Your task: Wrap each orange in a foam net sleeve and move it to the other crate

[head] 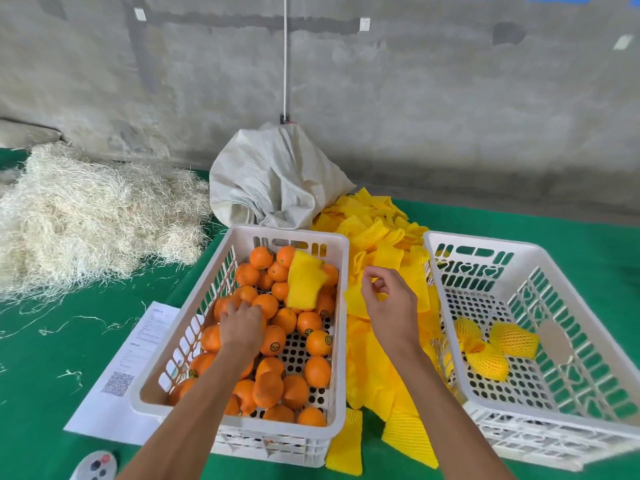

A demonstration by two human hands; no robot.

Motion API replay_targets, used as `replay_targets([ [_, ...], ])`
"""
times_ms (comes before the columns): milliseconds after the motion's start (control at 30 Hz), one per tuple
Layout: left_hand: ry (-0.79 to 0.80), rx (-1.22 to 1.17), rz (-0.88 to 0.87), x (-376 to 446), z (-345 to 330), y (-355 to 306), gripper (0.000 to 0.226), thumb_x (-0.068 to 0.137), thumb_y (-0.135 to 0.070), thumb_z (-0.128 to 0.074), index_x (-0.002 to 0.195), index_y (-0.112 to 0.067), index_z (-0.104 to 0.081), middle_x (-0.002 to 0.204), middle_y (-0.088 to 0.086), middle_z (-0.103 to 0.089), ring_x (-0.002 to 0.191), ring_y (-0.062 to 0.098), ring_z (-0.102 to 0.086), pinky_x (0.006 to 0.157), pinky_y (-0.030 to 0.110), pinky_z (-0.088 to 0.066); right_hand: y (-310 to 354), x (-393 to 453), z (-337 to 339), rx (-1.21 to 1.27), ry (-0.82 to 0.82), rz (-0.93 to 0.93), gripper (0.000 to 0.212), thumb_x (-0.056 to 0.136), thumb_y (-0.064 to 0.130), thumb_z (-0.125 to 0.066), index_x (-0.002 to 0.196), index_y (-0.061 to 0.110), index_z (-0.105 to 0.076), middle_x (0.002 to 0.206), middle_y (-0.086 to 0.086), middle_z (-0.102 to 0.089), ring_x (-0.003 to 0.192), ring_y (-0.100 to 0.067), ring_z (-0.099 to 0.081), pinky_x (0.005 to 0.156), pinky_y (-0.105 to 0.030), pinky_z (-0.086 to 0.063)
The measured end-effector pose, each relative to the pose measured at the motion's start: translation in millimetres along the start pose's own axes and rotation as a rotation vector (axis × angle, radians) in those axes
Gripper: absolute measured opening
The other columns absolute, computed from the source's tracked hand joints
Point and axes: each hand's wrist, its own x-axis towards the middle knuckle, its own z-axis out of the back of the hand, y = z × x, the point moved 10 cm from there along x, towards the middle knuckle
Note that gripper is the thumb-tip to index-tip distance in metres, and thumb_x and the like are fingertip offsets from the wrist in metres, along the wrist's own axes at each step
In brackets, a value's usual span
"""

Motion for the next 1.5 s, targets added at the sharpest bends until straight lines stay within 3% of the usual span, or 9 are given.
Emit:
replay_targets([
  [167, -0.24, -0.638, -0.102, -26, 66, -29, 0.063, 0.09, -0.038, -0.077, 0.147, -0.019, -0.057, 0.137, 0.012, -0.058, 0.125, 0.038, -0.053, 0.105, 0.049, -0.046, 5, -2, 6, 0.09, -0.087, -0.011, 0.015, 0.1, 0.02, -0.066, 0.114, 0.018, -0.071, 0.106, 0.008, -0.068, 0.096, -0.008, -0.063, 0.079, -0.012, -0.048],
  [333, -0.236, -1.208, -0.288, -61, 109, -90, 0.044, 0.092, -0.034, -0.078, 0.135, -0.032, -0.066, 0.12, 0.0, -0.06, 0.099, 0.005, -0.059, 0.076, 0.017, -0.05, 9, -9, 20, 0.22, -0.179, -0.049, 0.016, 0.1, 0.025, -0.067, 0.115, 0.021, -0.07, 0.109, 0.009, -0.069, 0.099, -0.009, -0.067, 0.079, -0.015, -0.051],
  [600, 0.182, -1.749, -0.174, -87, 82, -160, 0.022, 0.11, -0.025, -0.05, 0.123, -0.024, -0.067, 0.111, 0.009, -0.064, 0.103, 0.025, -0.07, 0.081, 0.056, -0.064, 7, -14, 21, 0.336, 0.035, -0.092, 0.02, 0.098, 0.018, -0.069, 0.117, 0.023, -0.07, 0.115, 0.012, -0.069, 0.11, -0.008, -0.066, 0.092, -0.024, -0.055],
  [733, 0.246, -1.794, -0.155, -95, 76, -177, 0.036, 0.096, -0.049, -0.07, 0.12, -0.021, -0.071, 0.118, 0.001, -0.072, 0.107, 0.019, -0.074, 0.08, 0.055, -0.065, -4, -20, 25, 0.402, 0.083, -0.152, 0.024, 0.096, 0.013, -0.072, 0.116, 0.025, -0.07, 0.12, 0.008, -0.069, 0.112, -0.004, -0.067, 0.095, -0.024, -0.055],
  [933, 0.101, -1.702, -0.115, -97, 83, -179, 0.026, 0.102, -0.033, -0.066, 0.107, -0.008, -0.071, 0.087, 0.003, -0.057, 0.085, 0.02, -0.065, 0.072, 0.056, -0.065, -22, -26, 50, 0.333, -0.009, -0.188, 0.019, 0.097, 0.025, -0.071, 0.115, 0.022, -0.071, 0.121, 0.014, -0.07, 0.111, -0.003, -0.067, 0.09, -0.026, -0.058],
  [1100, 0.009, -1.633, -0.207, -102, 99, -180, 0.022, 0.104, -0.029, -0.063, 0.109, -0.008, -0.071, 0.085, 0.002, -0.067, 0.083, 0.027, -0.07, 0.07, 0.059, -0.064, -25, -31, 37, 0.098, 0.232, -0.178, 0.036, 0.097, 0.04, -0.066, 0.132, 0.03, -0.064, 0.119, 0.021, -0.066, 0.109, 0.007, -0.062, 0.086, -0.014, -0.053],
  [1233, -0.001, -1.567, -0.315, -103, 103, -182, 0.02, 0.103, -0.024, -0.065, 0.113, -0.007, -0.07, 0.067, -0.01, -0.052, 0.064, 0.012, -0.054, 0.07, 0.056, -0.064, -44, -27, 49, 0.155, 0.164, -0.309, 0.026, 0.1, 0.031, -0.064, 0.123, 0.022, -0.071, 0.096, 0.013, -0.074, 0.087, -0.004, -0.07, 0.076, -0.029, -0.059],
  [1367, 0.028, -1.563, -0.285, -102, 99, -177, 0.016, 0.099, -0.022, -0.072, 0.112, -0.013, -0.069, 0.088, 0.003, -0.065, 0.081, 0.022, -0.068, 0.071, 0.051, -0.066, -40, -27, 41, 0.091, 0.32, -0.255, 0.021, 0.097, 0.025, -0.068, 0.116, 0.034, -0.07, 0.102, 0.021, -0.07, 0.093, 0.011, -0.063, 0.075, -0.007, -0.048],
  [1500, 0.008, -1.485, -0.213, -97, 94, -172, 0.021, 0.098, -0.014, -0.072, 0.117, -0.017, -0.063, 0.089, 0.01, -0.052, 0.071, 0.013, -0.059, 0.069, 0.053, -0.064, -46, -22, 58, 0.287, 0.135, -0.389, 0.022, 0.099, 0.01, -0.064, 0.116, 0.018, -0.075, 0.088, -0.001, -0.077, 0.076, -0.016, -0.072, 0.064, -0.027, -0.058],
])
